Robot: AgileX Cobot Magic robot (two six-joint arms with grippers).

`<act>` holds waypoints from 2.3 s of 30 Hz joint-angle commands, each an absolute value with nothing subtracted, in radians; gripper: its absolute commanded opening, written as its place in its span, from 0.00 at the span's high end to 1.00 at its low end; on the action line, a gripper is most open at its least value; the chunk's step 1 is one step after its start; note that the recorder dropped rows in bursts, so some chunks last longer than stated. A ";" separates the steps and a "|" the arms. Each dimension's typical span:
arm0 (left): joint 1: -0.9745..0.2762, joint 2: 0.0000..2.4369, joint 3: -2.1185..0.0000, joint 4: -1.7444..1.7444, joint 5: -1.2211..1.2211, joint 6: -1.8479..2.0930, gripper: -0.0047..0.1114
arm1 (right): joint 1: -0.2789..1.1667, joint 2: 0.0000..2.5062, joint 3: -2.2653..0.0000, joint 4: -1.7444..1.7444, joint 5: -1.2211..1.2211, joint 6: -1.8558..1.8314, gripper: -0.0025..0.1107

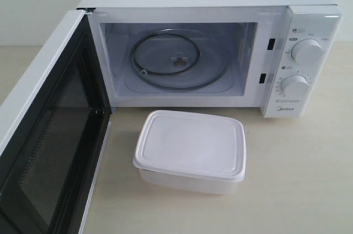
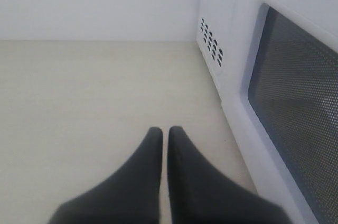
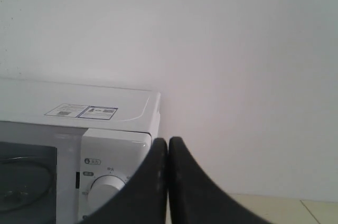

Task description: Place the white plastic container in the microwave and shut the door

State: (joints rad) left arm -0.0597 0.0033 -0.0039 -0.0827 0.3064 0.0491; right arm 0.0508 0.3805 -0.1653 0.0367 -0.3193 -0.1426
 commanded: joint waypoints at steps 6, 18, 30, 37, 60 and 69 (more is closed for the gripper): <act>-0.056 0.000 0.000 -0.086 0.307 0.054 0.92 | 0.045 0.382 -0.170 0.039 -0.346 -0.100 0.98; -0.056 0.000 0.000 -0.086 0.307 0.054 0.92 | 0.045 0.431 -0.170 0.039 -0.400 -0.033 0.98; -0.056 0.000 0.000 -0.086 0.307 0.054 0.92 | 0.045 0.884 -0.200 -0.270 -0.549 0.190 0.98; -0.056 0.000 0.000 -0.086 0.307 0.054 0.92 | 0.045 1.174 -0.215 -0.584 -0.880 0.303 0.98; -0.056 0.000 0.000 -0.086 0.307 0.054 0.92 | 0.053 1.713 -0.331 -0.644 -0.973 0.341 0.98; -0.056 0.000 0.000 -0.086 0.307 0.054 0.92 | 0.193 1.789 -0.458 -0.543 -0.816 0.264 0.98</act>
